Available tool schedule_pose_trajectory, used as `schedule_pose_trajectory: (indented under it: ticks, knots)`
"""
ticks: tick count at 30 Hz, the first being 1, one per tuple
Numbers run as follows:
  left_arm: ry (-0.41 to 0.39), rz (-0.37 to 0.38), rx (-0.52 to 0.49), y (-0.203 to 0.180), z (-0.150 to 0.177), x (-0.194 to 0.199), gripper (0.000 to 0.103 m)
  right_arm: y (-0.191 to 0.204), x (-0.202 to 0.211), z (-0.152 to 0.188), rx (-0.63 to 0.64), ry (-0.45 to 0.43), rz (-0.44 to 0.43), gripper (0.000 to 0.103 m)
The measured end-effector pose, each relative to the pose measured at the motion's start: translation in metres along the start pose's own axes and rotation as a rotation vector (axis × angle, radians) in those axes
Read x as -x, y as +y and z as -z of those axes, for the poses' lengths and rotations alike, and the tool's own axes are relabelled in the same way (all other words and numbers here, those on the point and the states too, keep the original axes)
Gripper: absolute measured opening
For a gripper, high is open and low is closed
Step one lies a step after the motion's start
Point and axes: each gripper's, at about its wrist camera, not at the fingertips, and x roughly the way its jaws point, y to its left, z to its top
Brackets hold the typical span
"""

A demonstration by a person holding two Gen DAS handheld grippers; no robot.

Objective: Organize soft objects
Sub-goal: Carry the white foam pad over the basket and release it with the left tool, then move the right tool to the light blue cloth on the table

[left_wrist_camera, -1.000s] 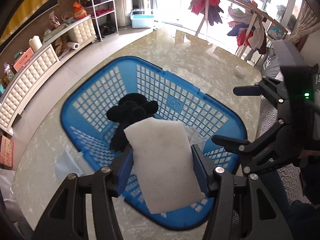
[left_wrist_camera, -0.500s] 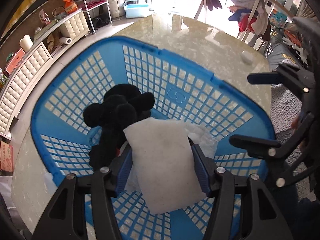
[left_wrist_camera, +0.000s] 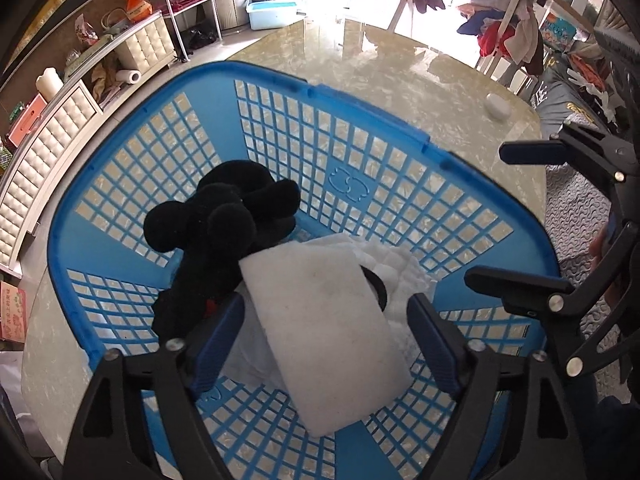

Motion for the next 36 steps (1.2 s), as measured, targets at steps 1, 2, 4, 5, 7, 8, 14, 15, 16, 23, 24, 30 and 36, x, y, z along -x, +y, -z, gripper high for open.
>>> schedule_pose_trajectory:
  ticks: [1,2,4,5,7,8,14,15,16,23,24,30,36]
  knots:
    - [-0.004,0.001,0.003,0.0,-0.001,0.002,0.085,0.0,0.001,0.0,-0.003,0.0,-0.003,0.102]
    - [-0.005,0.001,0.006,0.001,-0.001,0.003,0.086,-0.001,0.002,0.0,-0.005,0.0,-0.006,0.102]
    - [-0.008,-0.013,0.006,0.001,-0.002,0.005,0.087,-0.001,0.005,0.0,-0.007,-0.003,-0.009,0.102]
    - [-0.013,-0.033,0.0,0.0,-0.003,0.007,0.087,-0.001,0.006,0.0,-0.008,-0.006,-0.007,0.102]
    - [-0.024,-0.05,-0.019,-0.002,-0.002,0.014,0.087,0.0,0.01,-0.001,-0.009,-0.011,-0.005,0.102]
    - [-0.029,-0.055,-0.026,-0.003,-0.002,0.017,0.088,0.0,0.013,-0.002,-0.01,-0.015,-0.004,0.102]
    - [-0.056,-0.108,-0.044,-0.008,0.01,0.044,0.09,0.009,0.026,-0.002,0.013,-0.039,0.001,0.102]
    - [-0.059,-0.112,-0.042,-0.008,0.011,0.049,0.09,0.011,0.029,-0.002,0.02,-0.045,0.003,0.102]
    - [-0.062,-0.114,-0.039,-0.008,0.013,0.054,0.09,0.013,0.031,-0.002,0.026,-0.05,0.005,0.102]
    - [-0.114,-0.12,0.005,-0.005,0.038,0.092,0.09,0.029,0.045,-0.003,0.053,-0.069,0.001,0.102]
    - [-0.124,-0.119,0.016,-0.003,0.043,0.099,0.09,0.033,0.048,-0.004,0.057,-0.073,-0.001,0.102]
    - [-0.148,-0.141,0.082,0.01,0.065,0.117,0.09,0.062,0.055,-0.01,0.089,-0.073,-0.026,0.102]
    - [-0.18,-0.145,0.168,0.034,0.095,0.135,0.09,0.108,0.054,-0.017,0.18,-0.07,-0.032,0.102]
